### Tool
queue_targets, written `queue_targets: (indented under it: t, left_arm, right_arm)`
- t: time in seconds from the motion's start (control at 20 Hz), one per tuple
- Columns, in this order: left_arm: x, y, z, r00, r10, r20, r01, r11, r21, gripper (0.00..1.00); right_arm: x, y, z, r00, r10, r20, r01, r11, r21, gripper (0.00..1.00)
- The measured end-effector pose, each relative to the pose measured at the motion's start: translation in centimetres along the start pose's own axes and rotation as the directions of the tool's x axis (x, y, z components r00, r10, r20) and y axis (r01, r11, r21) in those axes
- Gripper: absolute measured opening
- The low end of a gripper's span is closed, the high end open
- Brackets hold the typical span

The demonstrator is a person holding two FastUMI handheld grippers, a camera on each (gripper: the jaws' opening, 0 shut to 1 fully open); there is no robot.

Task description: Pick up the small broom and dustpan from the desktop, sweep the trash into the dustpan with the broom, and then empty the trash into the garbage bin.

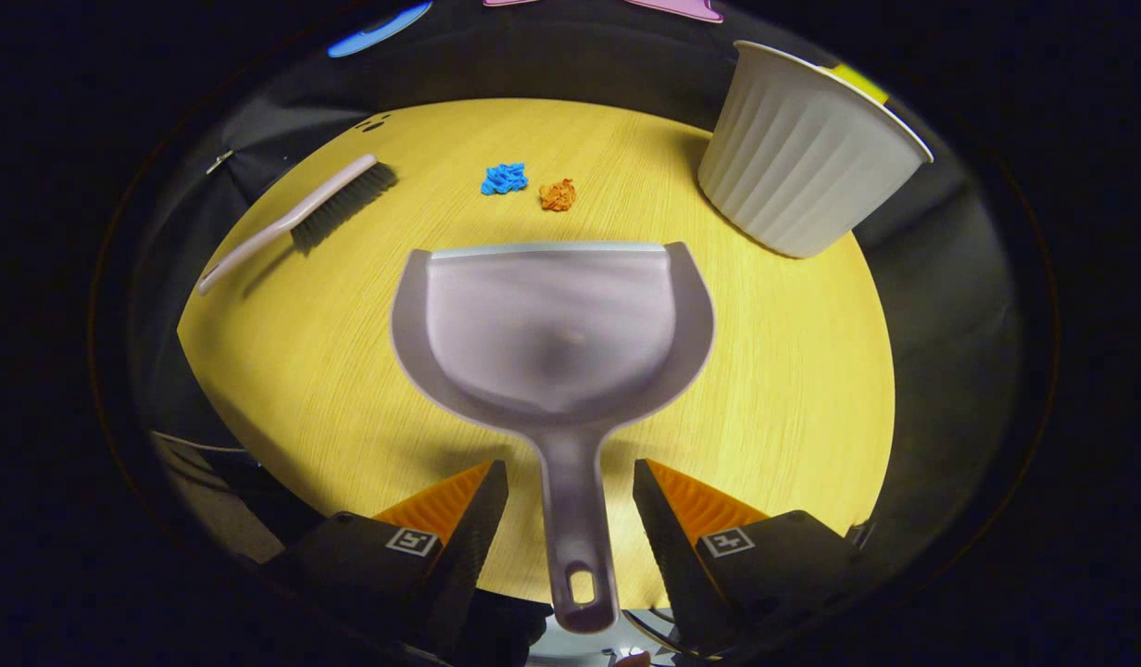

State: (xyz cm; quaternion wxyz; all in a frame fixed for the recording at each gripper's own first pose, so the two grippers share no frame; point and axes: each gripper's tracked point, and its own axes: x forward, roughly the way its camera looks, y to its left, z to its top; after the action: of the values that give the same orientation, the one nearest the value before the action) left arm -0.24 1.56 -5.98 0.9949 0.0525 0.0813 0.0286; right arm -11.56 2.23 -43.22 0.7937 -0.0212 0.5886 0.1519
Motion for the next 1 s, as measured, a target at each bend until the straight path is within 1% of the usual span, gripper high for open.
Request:
queue_targets:
  t: [0.15, 0.2, 0.25, 0.35, 0.4, 0.45, 0.55, 0.65, 0.7, 0.75, 0.8, 0.85, 0.9, 1.0]
  left_arm:
    - [-0.1, 0.0, -0.5, 1.0, 0.015, -0.018, -0.015, 1.0, 0.0, 0.96]
    - [-0.1, 0.0, -0.6, 1.0, 0.02, -0.022, -0.02, 1.0, 0.0, 0.96]
    - [-0.2, 0.1, -0.8, 0.999, 0.026, -0.027, -0.026, 1.0, -0.001, 0.96]
    - [-0.2, 0.1, -1.1, 0.999, 0.037, -0.039, -0.037, 0.999, -0.002, 0.96]
    - [-0.2, 0.0, -1.2, 0.998, 0.041, -0.044, -0.041, 0.999, -0.001, 0.96]
    - [-0.2, 0.0, -1.4, 0.998, 0.045, -0.049, -0.045, 0.999, 0.0, 0.96]
    - [-0.2, 0.0, -1.6, 0.997, 0.058, -0.052, -0.058, 0.998, 0.008, 0.96]
    - [0.0, -0.1, -1.9, 0.996, 0.066, -0.053, -0.066, 0.998, 0.014, 0.96]
    - [0.2, -0.2, -2.1, 0.996, 0.067, -0.061, -0.066, 0.998, 0.017, 0.96]
    - [0.3, -0.2, -2.7, 0.995, 0.066, -0.074, -0.065, 0.998, 0.016, 0.95]
    - [0.6, -0.5, -3.6, 0.994, 0.051, -0.102, -0.051, 0.999, 0.007, 0.98]
    - [0.6, -0.6, -4.9, 0.99, 0.036, -0.137, -0.037, 0.999, -0.003, 0.95]
    - [0.8, -0.6, -5.8, 0.985, 0.032, -0.169, -0.034, 0.999, -0.008, 0.96]
    - [1.3, -0.3, -7.6, 0.975, 0.028, -0.222, -0.03, 1.0, -0.006, 0.97]
  right_arm:
    - [1.6, -0.1, 0.2, 0.999, 0.014, -0.045, -0.014, 1.0, 0.005, 0.83]
    - [2.0, -0.1, 0.3, 0.998, 0.018, -0.057, -0.018, 1.0, 0.009, 0.76]
    - [2.3, 0.1, 0.4, 0.997, 0.025, -0.067, -0.024, 1.0, 0.015, 0.72]
    - [2.7, 0.1, 0.6, 0.997, 0.027, -0.079, -0.025, 0.999, 0.026, 0.69]
    - [2.7, 0.4, 0.7, 0.996, 0.04, -0.084, -0.036, 0.999, 0.039, 0.65]
    - [2.8, 0.6, 0.8, 0.995, 0.046, -0.091, -0.041, 0.998, 0.053, 0.64]
    - [2.8, 0.7, 0.8, 0.992, 0.059, -0.107, -0.05, 0.995, 0.082, 0.59]
    - [2.7, 0.5, 1.0, 0.992, 0.054, -0.117, -0.043, 0.995, 0.091, 0.51]
    - [3.0, 0.5, 1.0, 0.992, 0.055, -0.115, -0.046, 0.996, 0.08, 0.42]
    - [3.1, 0.6, 1.0, 0.992, 0.056, -0.11, -0.05, 0.997, 0.061, 0.41]
    - [3.1, 0.7, 1.2, 0.994, 0.057, -0.094, -0.052, 0.997, 0.052, 0.35]
    - [3.2, 0.7, 1.5, 0.996, 0.061, -0.067, -0.057, 0.997, 0.05, 0.38]
    - [3.2, 0.6, 1.4, 0.997, 0.067, -0.05, -0.064, 0.997, 0.05, 0.38]
    - [2.8, 0.7, 1.3, 0.995, 0.087, -0.051, -0.085, 0.995, 0.047, 0.37]
